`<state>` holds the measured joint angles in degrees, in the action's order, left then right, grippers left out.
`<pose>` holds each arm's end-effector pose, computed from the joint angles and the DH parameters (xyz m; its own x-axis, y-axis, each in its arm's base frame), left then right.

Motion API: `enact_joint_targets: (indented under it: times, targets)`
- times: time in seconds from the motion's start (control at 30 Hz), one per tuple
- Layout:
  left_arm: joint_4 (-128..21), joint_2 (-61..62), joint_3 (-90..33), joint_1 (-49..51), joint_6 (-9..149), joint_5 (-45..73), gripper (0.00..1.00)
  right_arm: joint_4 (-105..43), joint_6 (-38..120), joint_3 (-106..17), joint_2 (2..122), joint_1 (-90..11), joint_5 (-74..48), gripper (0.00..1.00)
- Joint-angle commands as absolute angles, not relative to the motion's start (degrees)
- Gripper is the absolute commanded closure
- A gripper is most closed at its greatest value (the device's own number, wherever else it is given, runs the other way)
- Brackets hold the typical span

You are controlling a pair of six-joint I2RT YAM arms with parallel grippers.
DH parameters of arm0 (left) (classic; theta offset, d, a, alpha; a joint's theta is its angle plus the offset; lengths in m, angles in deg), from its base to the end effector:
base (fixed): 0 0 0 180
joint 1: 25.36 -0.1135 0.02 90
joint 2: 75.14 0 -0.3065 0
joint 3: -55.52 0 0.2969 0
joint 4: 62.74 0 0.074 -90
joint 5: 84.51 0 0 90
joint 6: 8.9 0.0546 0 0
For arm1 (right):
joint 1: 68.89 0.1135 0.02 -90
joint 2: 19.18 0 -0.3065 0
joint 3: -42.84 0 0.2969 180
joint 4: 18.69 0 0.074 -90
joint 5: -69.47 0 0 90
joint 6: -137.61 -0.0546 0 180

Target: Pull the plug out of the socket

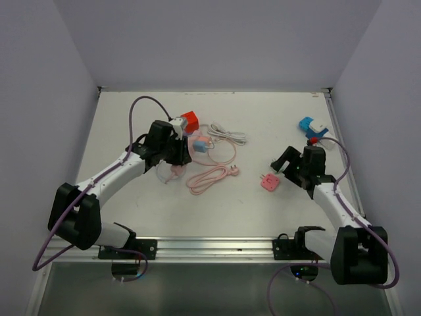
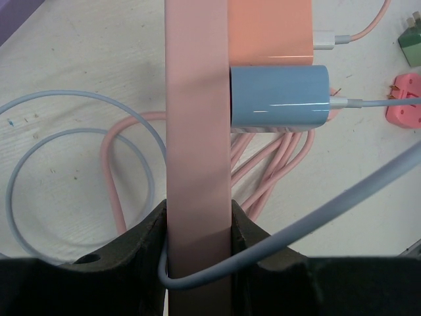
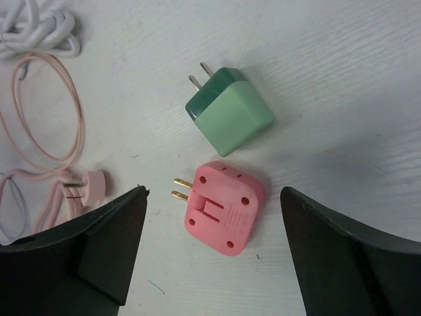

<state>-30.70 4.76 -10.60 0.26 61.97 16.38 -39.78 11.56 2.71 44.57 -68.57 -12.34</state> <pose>0.3053 -0.1578 0.2530 -0.7890 0.0215 -0.6140 0.3014 0.8844 -0.3564 0.2474 0.0092 0.1794 -0.6316 0.5790 -0.5156 0.3277 0.8021 0.4993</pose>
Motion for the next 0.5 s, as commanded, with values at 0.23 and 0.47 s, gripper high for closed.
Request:
enact_joint_targets:
  times: [0.23,0.47]
  targets:
    - [-38.6,3.26,-11.16,0.12,59.22,19.19,1.0,-38.19,8.16,-6.17,41.73,-65.03,-5.86,0.09]
    - [-40.09,3.09,-10.81,0.21,57.11,20.87,1.0,-30.71,0.25,-8.63,43.83,-53.44,-8.22,0.09]
